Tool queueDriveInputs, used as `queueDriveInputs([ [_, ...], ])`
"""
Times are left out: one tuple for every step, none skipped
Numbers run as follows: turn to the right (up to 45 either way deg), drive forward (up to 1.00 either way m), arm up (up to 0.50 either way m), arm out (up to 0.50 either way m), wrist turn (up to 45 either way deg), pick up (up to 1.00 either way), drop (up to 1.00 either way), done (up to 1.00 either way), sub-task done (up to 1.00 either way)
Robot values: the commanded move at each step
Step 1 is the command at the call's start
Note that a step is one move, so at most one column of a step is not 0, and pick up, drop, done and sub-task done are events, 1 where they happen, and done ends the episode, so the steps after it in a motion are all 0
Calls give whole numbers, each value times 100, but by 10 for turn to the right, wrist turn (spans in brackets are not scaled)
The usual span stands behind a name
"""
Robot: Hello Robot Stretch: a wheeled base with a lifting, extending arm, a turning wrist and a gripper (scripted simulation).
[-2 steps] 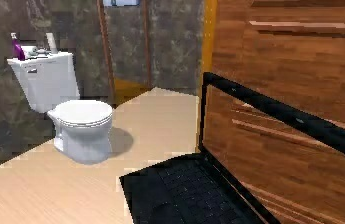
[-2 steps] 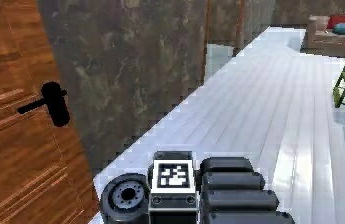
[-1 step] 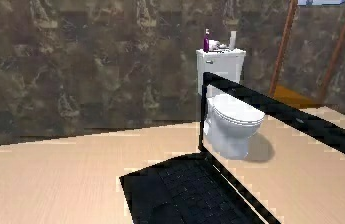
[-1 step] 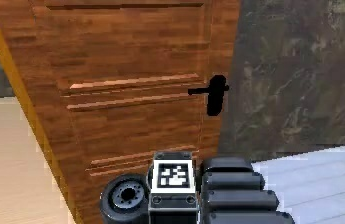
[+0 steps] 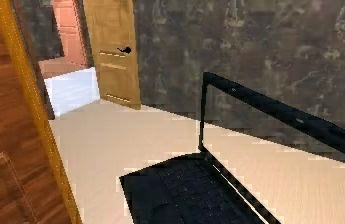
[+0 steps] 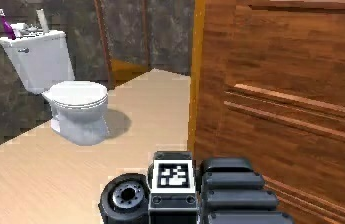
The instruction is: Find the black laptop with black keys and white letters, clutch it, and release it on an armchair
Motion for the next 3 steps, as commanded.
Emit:
queueDriveInputs([
  [-90, 0, 0, 0, 0, 0, 0, 0, 0],
  [0, 100, 0, 0, 0, 0, 0, 0, 0],
  [-450, 0, 0, 0, 0, 0, 0, 0, 0],
])
